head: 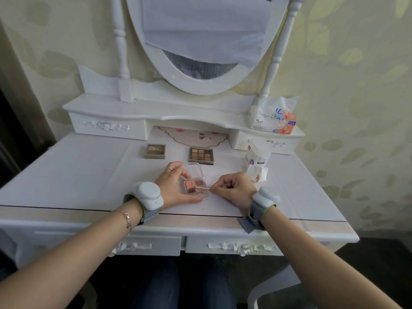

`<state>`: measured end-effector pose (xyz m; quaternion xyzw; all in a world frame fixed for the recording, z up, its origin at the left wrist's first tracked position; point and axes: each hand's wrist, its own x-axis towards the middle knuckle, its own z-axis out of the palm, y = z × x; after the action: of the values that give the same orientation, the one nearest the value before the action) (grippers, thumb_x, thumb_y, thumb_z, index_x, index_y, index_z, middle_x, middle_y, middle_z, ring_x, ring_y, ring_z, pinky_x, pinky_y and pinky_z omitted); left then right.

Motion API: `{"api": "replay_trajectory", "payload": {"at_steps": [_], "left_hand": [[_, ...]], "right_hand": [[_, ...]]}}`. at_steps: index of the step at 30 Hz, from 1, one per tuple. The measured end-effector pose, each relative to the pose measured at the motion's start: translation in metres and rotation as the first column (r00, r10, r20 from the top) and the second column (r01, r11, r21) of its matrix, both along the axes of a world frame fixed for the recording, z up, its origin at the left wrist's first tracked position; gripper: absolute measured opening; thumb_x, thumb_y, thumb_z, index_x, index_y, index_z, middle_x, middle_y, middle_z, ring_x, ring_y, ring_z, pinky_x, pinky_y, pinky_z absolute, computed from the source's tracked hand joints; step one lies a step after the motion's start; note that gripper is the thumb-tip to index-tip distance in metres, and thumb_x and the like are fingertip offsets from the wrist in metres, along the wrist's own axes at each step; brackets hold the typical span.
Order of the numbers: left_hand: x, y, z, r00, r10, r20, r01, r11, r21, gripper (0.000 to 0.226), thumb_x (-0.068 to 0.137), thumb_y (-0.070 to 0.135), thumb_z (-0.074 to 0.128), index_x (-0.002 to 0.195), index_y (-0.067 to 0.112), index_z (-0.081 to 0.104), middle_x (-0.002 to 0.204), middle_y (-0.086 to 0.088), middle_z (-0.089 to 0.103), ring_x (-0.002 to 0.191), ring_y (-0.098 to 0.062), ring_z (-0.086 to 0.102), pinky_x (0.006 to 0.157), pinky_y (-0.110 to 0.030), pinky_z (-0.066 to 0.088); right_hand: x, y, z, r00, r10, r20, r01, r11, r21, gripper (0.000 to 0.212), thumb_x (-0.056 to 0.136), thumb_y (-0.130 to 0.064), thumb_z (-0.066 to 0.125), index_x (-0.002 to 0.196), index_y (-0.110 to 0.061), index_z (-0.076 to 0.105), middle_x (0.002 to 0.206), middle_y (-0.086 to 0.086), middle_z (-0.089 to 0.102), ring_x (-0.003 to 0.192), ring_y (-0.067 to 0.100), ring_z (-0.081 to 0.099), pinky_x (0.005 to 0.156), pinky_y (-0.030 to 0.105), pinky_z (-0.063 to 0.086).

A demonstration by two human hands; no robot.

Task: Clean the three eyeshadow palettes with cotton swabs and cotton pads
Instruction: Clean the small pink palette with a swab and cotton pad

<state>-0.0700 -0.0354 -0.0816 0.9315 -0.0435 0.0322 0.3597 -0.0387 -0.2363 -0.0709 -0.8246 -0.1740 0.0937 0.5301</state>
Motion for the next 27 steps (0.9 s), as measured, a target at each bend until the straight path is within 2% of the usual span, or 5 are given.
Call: {"api": "replay_trajectory", "payload": {"at_steps": [7, 13, 17, 20, 27], "left_hand": [[0.0, 0.0, -0.001, 1.0, -0.008, 0.004, 0.008, 1.0, -0.014, 0.099, 0.029, 0.071, 0.062, 0.112, 0.018, 0.055, 0.144, 0.0, 0.027, 0.132, -0.009, 0.033, 0.095, -0.008, 0.021], [0.001, 0.008, 0.0, 0.995, -0.072, -0.063, 0.065, 0.993, -0.098, 0.095, 0.03, 0.067, 0.064, 0.112, 0.02, 0.058, 0.146, -0.003, 0.026, 0.136, -0.01, 0.03, 0.113, -0.026, 0.026], [0.004, 0.013, -0.001, 0.986, -0.139, -0.088, 0.123, 0.978, -0.168, 0.096, 0.032, 0.059, 0.07, 0.117, 0.018, 0.059, 0.148, -0.001, 0.023, 0.132, -0.004, 0.03, 0.105, -0.014, 0.026], [0.006, 0.015, -0.002, 0.976, -0.185, -0.114, 0.157, 0.962, -0.223, 0.089, 0.04, 0.044, 0.081, 0.12, 0.013, 0.057, 0.149, -0.002, 0.022, 0.125, 0.002, 0.03, 0.1, -0.009, 0.026], [0.009, 0.016, -0.004, 0.983, -0.161, -0.091, 0.136, 0.963, -0.235, 0.1, 0.029, 0.054, 0.069, 0.12, 0.013, 0.058, 0.148, -0.002, 0.025, 0.124, 0.002, 0.031, 0.099, -0.009, 0.026]], "right_hand": [[0.0, -0.002, 0.003, 0.997, 0.06, -0.038, -0.061, 0.998, -0.015, 0.009, 0.08, -0.01, 0.071, 0.073, -0.007, 0.072, 0.043, -0.01, 0.047, 0.04, 0.001, 0.031, 0.042, 0.013, 0.025], [0.007, -0.008, -0.001, 0.996, -0.051, -0.079, 0.063, 0.985, 0.159, 0.01, 0.083, -0.005, 0.067, 0.073, -0.002, 0.067, 0.039, -0.011, 0.046, 0.035, 0.0, 0.029, 0.037, 0.012, 0.023], [0.01, -0.009, -0.004, 0.995, -0.095, -0.043, 0.099, 0.986, 0.13, 0.012, 0.082, -0.006, 0.067, 0.07, -0.005, 0.067, 0.041, -0.011, 0.044, 0.037, 0.0, 0.029, 0.038, 0.012, 0.024], [0.012, -0.009, -0.006, 0.997, -0.079, -0.025, 0.081, 0.993, 0.088, 0.016, 0.081, -0.007, 0.068, 0.066, -0.01, 0.066, 0.048, -0.002, 0.044, 0.04, 0.002, 0.029, 0.04, 0.013, 0.024], [0.011, -0.009, -0.005, 0.998, -0.059, 0.021, 0.058, 0.998, 0.016, 0.012, 0.081, -0.008, 0.067, 0.072, 0.0, 0.067, 0.054, 0.003, 0.044, 0.043, 0.002, 0.031, 0.042, 0.013, 0.027]]}}
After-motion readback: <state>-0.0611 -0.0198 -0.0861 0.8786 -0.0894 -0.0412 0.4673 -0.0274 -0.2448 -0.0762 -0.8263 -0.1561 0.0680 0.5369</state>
